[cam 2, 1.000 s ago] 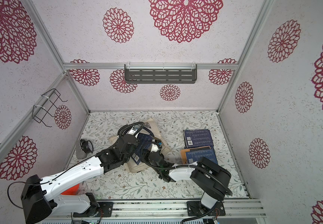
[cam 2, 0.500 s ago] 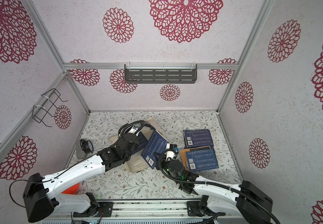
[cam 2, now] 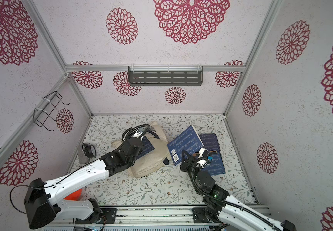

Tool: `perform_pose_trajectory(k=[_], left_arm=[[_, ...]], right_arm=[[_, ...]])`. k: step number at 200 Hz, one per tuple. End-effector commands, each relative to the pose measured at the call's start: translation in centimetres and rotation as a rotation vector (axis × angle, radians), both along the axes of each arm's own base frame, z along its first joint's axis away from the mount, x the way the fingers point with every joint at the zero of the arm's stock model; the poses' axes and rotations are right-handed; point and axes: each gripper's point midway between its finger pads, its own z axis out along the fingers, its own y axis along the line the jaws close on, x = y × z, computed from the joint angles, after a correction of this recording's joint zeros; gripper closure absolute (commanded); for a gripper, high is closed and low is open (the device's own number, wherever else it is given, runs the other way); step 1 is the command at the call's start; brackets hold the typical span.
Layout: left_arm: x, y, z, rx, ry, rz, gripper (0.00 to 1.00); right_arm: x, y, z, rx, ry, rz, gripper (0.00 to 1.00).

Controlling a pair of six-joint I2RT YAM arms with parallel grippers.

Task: Take out the books from the canvas bag
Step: Place the book on the book.

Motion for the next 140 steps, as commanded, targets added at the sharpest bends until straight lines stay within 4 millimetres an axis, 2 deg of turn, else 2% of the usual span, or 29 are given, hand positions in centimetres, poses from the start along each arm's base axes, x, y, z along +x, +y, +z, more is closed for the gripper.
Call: perform_pose_trajectory(k=[1, 33, 55, 84, 99, 114, 140], left_arm=[[0.4, 0.1, 0.7, -0.018, -0.008, 0.020, 1.00], [0.4, -0.2, 0.5, -0.015, -0.005, 0.008, 1.00], [0.3, -0.4, 0.4, -0.014, -0.003, 0.002, 1.00], [0.2, -0.6, 0.3, -0.007, -0.003, -0.003, 1.00], [0.2, -0.5, 0.5, -0.006, -0.006, -0.004, 1.00], [0.1, -0.5, 0.6, -0.011, -0.011, -0.004, 1.00], [0.1, -0.4, 0.7, -0.010, -0.015, -0.002, 1.00]], right_arm=[[1.2, -2.9, 1.1, 0.079, -0.012, -0.123, 1.00], [4.0, -4.7, 0.9, 0.167, 0.036, -0.148, 1.00], [5.4, -5.8, 1.4, 0.242, 0.012, -0.146, 1.00], [7.2, -7.9, 1.1, 0.255, 0.032, -0.195, 1.00], [8.2, -9.3, 0.2, 0.249, 0.050, -0.230, 1.00], [9.4, -10.5, -1.5, 0.290, 0.109, -0.243, 1.00], [11.4, -11.4, -3.8, 0.380, 0.167, -0.200, 1.00]])
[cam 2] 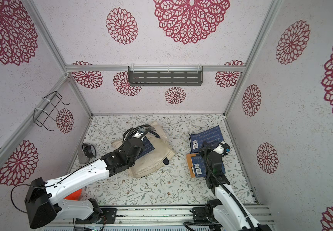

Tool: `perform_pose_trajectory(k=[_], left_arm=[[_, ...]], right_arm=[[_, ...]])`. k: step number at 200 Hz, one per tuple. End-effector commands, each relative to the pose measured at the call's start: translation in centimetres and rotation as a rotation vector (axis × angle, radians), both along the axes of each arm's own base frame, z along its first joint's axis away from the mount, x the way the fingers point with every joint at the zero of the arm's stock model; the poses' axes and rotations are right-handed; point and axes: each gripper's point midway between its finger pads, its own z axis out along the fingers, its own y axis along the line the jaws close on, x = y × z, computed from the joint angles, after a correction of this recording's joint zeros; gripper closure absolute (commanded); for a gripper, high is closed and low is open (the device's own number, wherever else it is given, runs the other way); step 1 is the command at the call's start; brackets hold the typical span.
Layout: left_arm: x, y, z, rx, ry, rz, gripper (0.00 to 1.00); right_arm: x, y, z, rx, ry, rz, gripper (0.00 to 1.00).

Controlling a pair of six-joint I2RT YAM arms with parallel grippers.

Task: Take out the books from the canvas bag
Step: Place the book on the book.

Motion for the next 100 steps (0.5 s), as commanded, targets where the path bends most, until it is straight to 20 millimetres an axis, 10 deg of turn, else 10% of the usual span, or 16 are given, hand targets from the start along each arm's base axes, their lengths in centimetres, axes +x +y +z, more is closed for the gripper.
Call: perform_pose_trajectory(k=[1, 100], left_arm=[[0.1, 0.0, 1.0, -0.013, -0.022, 0.010, 1.00], [0.1, 0.0, 1.1, -0.010, -0.025, 0.008, 1.00]], right_arm=[[1.9, 0.7, 2.5, 0.149, -0.101, 0.091, 1.00], [5.6, -2.5, -3.9, 0.173, 0.069, 0.013, 1.00]])
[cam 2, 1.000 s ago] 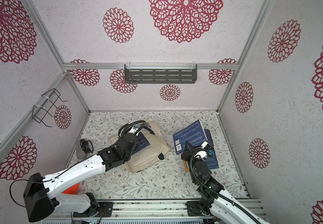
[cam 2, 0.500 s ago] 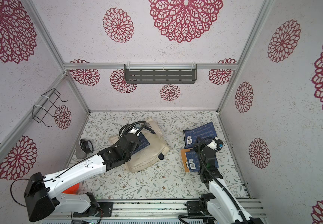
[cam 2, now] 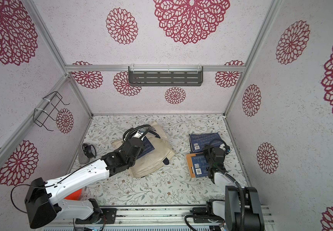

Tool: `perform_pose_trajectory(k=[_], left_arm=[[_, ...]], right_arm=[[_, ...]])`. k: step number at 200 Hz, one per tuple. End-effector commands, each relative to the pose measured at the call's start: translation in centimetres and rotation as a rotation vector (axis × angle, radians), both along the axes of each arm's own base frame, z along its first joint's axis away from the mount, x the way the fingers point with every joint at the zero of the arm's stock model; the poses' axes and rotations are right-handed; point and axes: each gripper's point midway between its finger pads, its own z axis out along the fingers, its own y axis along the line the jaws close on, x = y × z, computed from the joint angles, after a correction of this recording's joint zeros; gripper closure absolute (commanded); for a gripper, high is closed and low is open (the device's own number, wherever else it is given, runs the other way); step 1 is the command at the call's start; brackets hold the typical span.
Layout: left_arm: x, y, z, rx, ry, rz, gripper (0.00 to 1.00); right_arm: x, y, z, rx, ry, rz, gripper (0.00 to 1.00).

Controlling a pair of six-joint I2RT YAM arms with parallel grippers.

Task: Take out the books from the canvas bag
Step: Place the book on the book.

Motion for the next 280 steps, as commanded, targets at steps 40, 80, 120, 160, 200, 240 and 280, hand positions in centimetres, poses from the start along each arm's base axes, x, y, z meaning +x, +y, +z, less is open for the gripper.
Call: perform_pose_trajectory(k=[40, 80, 120, 160, 200, 240, 280], left_arm=[[0.1, 0.0, 1.0, -0.012, -0.023, 0.009, 1.00], [0.1, 0.0, 1.0, -0.013, -0.024, 0.006, 1.00], [0.1, 0.0, 1.2, -0.015, -0.026, 0.004, 1.00], [0.0, 0.0, 1.2, -0.018, -0.027, 0.001, 1.00], [0.0, 0.0, 1.3, -0.019, -0.028, 0.002, 1.00], [0.0, 0.0, 1.3, -0.020, -0.028, 0.003, 1.00], [0.0, 0.0, 1.3, -0.016, -0.027, 0.002, 1.00]], right_arm=[[3.0, -0.9, 2.1, 0.017, -0.082, -0.019, 1.00], [4.0, -0.5, 1.9, 0.026, -0.060, 0.004, 0.99], [3.6, -0.5, 1.0, 0.022, -0.010, 0.019, 0.58], [2.7, -0.1, 0.8, 0.036, 0.016, 0.036, 0.41], [1.8, -0.1, 1.0, 0.031, 0.064, 0.041, 0.33], [2.0, 0.1, 0.7, 0.043, 0.075, 0.055, 0.32], [3.2, 0.1, 0.8, 0.049, 0.067, 0.060, 0.31]])
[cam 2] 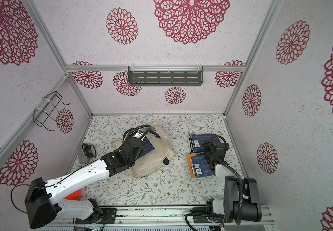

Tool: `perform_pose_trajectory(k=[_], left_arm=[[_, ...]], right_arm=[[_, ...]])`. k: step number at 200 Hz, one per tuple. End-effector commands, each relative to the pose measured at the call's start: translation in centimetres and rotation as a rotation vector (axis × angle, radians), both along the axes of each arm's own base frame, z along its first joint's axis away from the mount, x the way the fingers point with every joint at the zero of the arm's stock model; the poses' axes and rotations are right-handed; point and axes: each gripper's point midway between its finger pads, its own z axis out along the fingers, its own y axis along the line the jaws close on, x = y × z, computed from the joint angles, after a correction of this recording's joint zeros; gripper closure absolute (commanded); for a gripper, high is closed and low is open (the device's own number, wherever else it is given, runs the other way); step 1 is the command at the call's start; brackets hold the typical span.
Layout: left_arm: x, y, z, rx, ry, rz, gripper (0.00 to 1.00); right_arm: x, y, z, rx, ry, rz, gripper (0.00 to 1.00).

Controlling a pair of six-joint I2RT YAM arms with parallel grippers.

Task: Take out the books from the canvas bag
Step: Place the book on the book.

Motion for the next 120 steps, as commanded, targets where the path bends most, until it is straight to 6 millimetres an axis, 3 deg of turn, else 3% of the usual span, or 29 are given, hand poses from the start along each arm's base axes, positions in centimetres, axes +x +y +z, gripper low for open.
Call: perform_pose_trajectory(k=[1, 120], left_arm=[[0.0, 0.1, 1.3, -0.021, -0.028, 0.008, 1.00], [-0.1, 0.1, 1.5, -0.029, -0.029, 0.003, 1.00]], right_arm=[[1.8, -0.1, 2.5, -0.001, -0.077, 0.012, 0.31], [1.1, 0.6, 1.8, 0.021, -0.011, 0.057, 0.24]])
